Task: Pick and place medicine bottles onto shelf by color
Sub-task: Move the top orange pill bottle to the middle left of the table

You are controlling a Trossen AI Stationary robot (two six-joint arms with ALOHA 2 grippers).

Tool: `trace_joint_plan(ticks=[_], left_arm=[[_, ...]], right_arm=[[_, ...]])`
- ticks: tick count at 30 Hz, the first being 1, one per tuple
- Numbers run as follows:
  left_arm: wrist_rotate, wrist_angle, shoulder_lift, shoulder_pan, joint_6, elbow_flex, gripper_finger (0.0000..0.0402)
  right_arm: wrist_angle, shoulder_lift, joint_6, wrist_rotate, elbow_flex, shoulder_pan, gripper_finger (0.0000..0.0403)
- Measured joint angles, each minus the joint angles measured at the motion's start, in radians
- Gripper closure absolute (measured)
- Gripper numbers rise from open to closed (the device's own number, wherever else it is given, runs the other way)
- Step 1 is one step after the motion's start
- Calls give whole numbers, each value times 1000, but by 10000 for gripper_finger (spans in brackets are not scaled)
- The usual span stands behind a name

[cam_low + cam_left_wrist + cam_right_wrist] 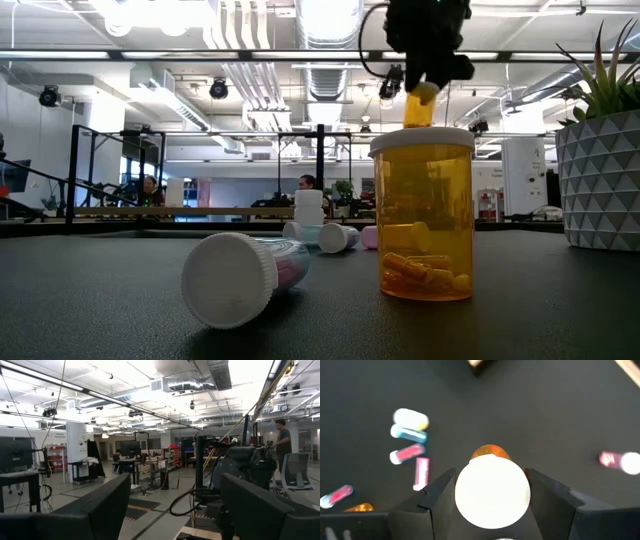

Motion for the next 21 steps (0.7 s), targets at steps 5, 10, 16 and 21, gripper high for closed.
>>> trace_joint_plan(ticks=[5,10,16,21], left_arm=[[0,0,17,0,-52,0,111],[1,0,43,0,-271,0,111],[52,0,78,0,-349,0,111],[134,2,109,0,-367,2,111]], right_arm=[[66,0,-60,0,31,37,193],[148,4,-119,0,52,67,193],[157,57,-164,0,104,101,193],[154,123,-158,0,180,129,193]])
